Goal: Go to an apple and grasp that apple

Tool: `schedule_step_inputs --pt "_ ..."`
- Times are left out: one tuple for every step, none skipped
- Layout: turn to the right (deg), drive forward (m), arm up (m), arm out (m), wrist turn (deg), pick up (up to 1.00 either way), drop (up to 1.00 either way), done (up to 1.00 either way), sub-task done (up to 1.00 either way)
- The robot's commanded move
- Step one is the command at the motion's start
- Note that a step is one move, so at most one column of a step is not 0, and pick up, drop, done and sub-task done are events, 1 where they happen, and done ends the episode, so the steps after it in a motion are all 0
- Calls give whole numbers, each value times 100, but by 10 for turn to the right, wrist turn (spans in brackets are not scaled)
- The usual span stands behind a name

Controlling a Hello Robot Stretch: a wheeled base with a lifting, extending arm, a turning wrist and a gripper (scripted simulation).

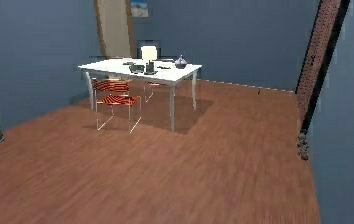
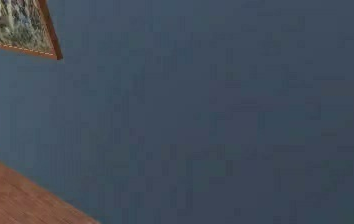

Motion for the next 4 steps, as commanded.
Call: schedule_step_inputs --pt "210 0 0 0 0 0 0 0 0" --pt "0 40 0 0 0 0 0 0 0" --pt "0 100 0 0 0 0 0 0 0" --pt "-30 0 0 0 0 0 0 0 0"
